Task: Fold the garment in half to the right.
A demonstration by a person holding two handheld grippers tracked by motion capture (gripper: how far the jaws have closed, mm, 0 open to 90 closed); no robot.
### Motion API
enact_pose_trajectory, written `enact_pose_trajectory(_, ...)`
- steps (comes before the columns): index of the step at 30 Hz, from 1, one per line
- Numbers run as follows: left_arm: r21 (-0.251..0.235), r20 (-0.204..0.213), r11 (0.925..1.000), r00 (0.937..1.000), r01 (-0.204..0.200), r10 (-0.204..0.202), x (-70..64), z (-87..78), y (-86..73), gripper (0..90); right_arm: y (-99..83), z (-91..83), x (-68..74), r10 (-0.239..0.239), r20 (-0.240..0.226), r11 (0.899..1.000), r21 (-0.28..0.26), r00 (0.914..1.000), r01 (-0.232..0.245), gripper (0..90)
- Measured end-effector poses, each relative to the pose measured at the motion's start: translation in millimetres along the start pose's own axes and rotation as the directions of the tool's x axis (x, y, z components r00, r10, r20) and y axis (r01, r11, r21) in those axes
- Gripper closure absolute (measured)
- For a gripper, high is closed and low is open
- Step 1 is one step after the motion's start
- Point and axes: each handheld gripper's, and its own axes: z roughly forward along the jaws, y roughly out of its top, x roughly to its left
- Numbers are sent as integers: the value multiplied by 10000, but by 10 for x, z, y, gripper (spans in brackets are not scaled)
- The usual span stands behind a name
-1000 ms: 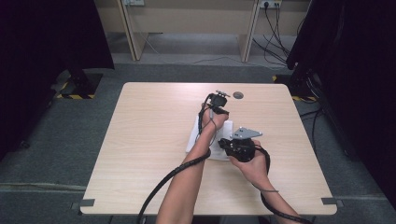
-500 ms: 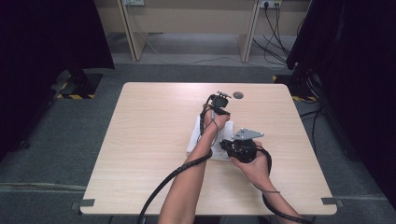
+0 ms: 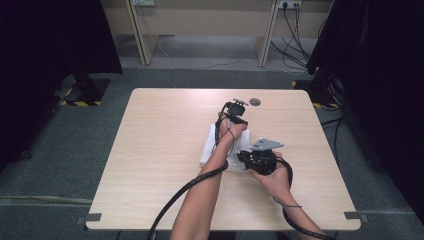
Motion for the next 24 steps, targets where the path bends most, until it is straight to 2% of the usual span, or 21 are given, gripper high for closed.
enact_pose_trajectory(12, -7, 19, 10000, 10000, 14, -14, -21, 11, 9, 746, -35, -20, -40, 73, 99, 9999, 101, 9999, -74, 730)
enact_pose_trajectory(24, -89, -86, 9999, 9999, 94, -95, 3, -23, 19, 696, -64, -39, -102, 317, 350, 9994, 115, 9989, -321, 592)
